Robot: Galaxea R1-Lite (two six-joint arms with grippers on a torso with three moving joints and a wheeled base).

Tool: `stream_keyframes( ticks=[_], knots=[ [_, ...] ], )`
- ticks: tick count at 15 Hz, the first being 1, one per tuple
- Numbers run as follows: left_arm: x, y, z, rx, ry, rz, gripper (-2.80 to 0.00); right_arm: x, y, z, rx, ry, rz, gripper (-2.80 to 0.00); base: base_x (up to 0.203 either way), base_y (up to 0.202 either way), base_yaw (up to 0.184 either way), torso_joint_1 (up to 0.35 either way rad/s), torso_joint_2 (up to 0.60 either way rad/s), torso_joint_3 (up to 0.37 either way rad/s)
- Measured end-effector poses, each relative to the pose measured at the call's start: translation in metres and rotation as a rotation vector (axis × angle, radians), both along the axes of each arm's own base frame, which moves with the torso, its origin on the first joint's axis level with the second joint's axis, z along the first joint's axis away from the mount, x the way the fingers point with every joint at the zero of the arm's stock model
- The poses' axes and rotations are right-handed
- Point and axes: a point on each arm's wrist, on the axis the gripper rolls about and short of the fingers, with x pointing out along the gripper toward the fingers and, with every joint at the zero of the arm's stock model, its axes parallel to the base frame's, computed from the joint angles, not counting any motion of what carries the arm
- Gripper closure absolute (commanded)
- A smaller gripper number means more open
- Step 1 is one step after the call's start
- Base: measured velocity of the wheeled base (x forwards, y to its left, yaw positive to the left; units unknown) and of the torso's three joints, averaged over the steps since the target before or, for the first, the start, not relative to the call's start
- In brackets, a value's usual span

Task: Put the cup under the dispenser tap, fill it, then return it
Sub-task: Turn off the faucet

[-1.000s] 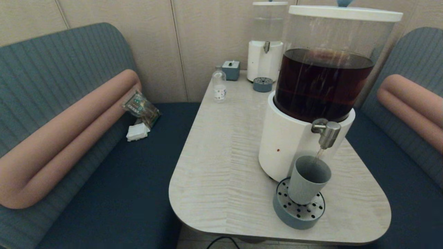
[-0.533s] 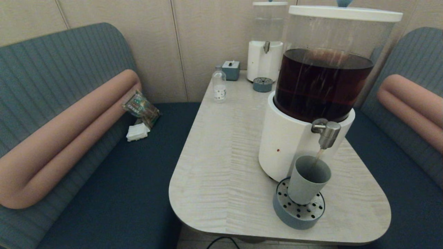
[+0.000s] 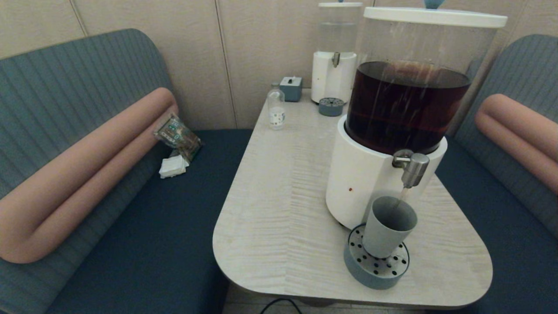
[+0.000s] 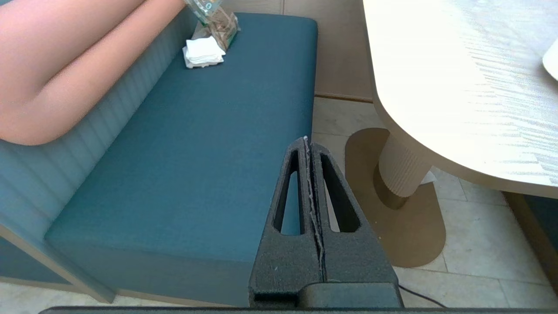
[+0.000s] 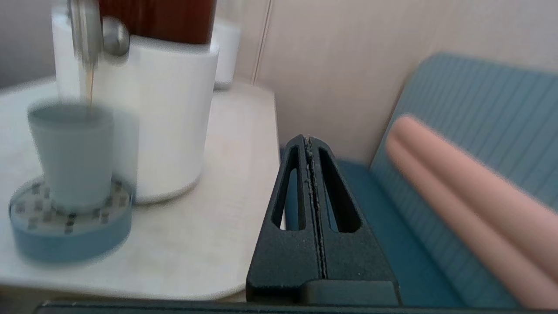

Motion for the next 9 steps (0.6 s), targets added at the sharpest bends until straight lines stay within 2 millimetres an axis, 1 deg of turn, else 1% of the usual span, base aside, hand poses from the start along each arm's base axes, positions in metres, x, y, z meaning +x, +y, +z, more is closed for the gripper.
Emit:
stream_keyframes(
  ticks=[6, 9],
  knots=[
    [0.0, 0.0, 0.0, 0.0, 0.0, 0.0, 0.0, 0.007, 0.0, -0.025, 0.042, 0.23, 0.028, 0.0, 0.0, 0.0, 0.0, 0.0, 0.0, 0.0],
    [0.0, 0.0, 0.0, 0.0, 0.0, 0.0, 0.0, 0.008, 0.002, -0.031, 0.052, 0.292, 0.091, 0.0, 0.0, 0.0, 0.0, 0.0, 0.0, 0.0]
  ],
)
